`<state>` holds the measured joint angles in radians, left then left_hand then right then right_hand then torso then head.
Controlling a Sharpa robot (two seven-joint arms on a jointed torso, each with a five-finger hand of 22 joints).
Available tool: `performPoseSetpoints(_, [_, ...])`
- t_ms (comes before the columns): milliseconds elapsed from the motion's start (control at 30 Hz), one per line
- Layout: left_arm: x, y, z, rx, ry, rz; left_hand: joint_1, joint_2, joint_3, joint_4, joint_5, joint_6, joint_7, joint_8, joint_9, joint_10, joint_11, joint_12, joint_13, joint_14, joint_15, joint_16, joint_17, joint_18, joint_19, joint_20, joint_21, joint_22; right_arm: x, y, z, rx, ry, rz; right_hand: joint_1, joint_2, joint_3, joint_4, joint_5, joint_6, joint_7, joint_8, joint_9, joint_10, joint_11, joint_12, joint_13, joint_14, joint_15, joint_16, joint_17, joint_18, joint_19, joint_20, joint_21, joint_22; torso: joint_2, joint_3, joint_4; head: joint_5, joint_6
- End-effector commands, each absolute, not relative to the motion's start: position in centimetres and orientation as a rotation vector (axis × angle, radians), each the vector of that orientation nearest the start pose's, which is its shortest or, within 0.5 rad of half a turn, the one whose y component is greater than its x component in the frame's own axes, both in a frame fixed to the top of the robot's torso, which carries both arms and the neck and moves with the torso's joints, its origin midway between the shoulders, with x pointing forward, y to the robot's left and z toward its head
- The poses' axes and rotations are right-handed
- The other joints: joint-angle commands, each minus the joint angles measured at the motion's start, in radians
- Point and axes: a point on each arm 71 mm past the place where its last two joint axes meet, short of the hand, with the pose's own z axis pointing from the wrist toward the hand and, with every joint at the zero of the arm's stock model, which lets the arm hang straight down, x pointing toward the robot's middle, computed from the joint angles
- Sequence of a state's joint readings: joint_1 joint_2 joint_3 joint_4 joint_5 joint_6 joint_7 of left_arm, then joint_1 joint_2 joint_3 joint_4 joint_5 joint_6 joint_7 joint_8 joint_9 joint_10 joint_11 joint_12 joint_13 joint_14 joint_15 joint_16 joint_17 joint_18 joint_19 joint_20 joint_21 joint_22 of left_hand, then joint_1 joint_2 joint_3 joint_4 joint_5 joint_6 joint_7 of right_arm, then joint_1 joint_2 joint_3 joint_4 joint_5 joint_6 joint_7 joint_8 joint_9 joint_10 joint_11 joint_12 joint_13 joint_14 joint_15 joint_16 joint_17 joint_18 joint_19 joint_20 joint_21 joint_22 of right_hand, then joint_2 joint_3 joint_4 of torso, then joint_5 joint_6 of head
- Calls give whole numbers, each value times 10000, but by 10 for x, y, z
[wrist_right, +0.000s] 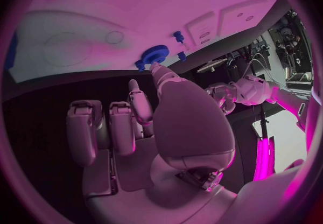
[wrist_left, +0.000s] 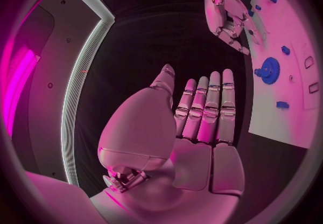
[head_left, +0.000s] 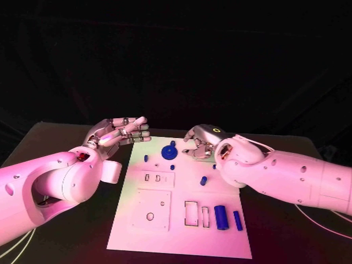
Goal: Assemble the parts on the task board
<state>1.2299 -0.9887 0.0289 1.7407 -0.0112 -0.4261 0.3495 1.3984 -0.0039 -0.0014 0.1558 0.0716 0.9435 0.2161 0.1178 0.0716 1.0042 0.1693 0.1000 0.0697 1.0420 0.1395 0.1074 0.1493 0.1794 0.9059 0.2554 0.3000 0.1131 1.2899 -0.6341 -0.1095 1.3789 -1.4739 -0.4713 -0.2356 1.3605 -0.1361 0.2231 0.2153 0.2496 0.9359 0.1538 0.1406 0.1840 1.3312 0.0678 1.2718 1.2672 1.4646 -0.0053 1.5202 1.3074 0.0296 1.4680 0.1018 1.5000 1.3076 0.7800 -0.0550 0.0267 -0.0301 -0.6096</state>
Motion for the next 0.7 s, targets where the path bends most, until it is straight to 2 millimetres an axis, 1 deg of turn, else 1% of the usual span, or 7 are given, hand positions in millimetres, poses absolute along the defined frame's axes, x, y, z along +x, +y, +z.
performPoseSetpoints(33, [460, 222, -124, -10926, 13463, -15611, -4, 67, -21, -47, -33, 13, 66, -67, -14, 18, 84, -66, -8, -59, 15, -42, 14, 44, -82, -8, -36, -13, 515, -163, -156, -343, 15383, 7588, 163, -32, 67, -116, 73, 51, 5, -53, 14, -10, 4, 20, -27, 809, 9, -38, 1540, -26, 302, 29, -95, 1793, -36, -31, -102, -8, 27])
performPoseSetpoints(167, [460, 224, -123, -10935, 13449, -15587, -3, 68, -21, -48, -33, 14, 65, -67, -14, 19, 84, -66, -7, -57, 15, -43, 14, 44, -81, -8, -36, -13, 512, -200, -154, 58, 15771, 8012, 270, -110, 63, -274, 210, 36, 26, -115, 9, -105, 20, -70, -108, 801, 22, -51, 1521, -7, 244, 36, -162, 1734, -59, -42, -198, 4, 46])
performPoseSetpoints(333, [460, 225, -124, -11001, 13438, -15588, -3, 68, -21, -48, -33, 14, 65, -67, -14, 19, 84, -66, -7, -57, 15, -43, 14, 44, -81, -8, -36, -13, 509, -241, -155, 380, 16047, 7952, 323, -211, 12, -396, 308, -16, 45, -198, -4, -229, 38, -201, -229, 794, 36, -64, 1503, 8, 200, 47, -216, 1690, -60, -4, -275, 10, 48])
performPoseSetpoints(433, [460, 225, -124, -11022, 13436, -15584, -3, 68, -21, -48, -33, 14, 65, -67, -14, 19, 84, -66, -7, -57, 15, -43, 14, 44, -81, -8, -36, -13, 509, -256, -157, 545, 16112, 7775, 351, -222, 6, -435, 329, -29, 45, -221, -7, -248, 39, -221, -246, 793, 39, -66, 1503, 10, 192, 50, -226, 1683, -50, 19, -308, 5, 41])
performPoseSetpoints(567, [461, 226, -124, -11042, 13430, -15566, -3, 68, -21, -48, -33, 14, 65, -67, -14, 19, 84, -66, -7, -57, 15, -43, 14, 44, -81, -8, -36, -13, 513, -269, -163, 737, 16279, 7535, 372, -240, -11, -478, 358, -68, 56, -267, -16, -285, 48, -262, -283, 793, 45, -66, 1506, 13, 184, 55, -238, 1676, -51, -2, -313, -23, 8])
performPoseSetpoints(600, [461, 225, -124, -11043, 13433, -15569, -3, 68, -21, -48, -33, 14, 65, -67, -14, 19, 84, -66, -7, -57, 15, -43, 14, 44, -81, -8, -36, -13, 514, -271, -166, 772, 16340, 7496, 370, -247, -20, -486, 365, -83, 60, -282, -20, -293, 51, -270, -290, 793, 47, -67, 1505, 17, 174, 57, -250, 1665, -51, -8, -292, -45, -4])
performPoseSetpoints(700, [461, 225, -124, -11044, 13439, -15580, -3, 68, -21, -48, -33, 14, 65, -67, -14, 19, 84, -66, -7, -57, 15, -43, 14, 44, -81, -8, -36, -13, 514, -274, -171, 835, 16495, 7426, 370, -260, -36, -502, 380, -113, 68, -311, -26, -317, 59, -296, -314, 789, 52, -75, 1492, 25, 150, 61, -279, 1639, -47, 3, -265, -73, -28])
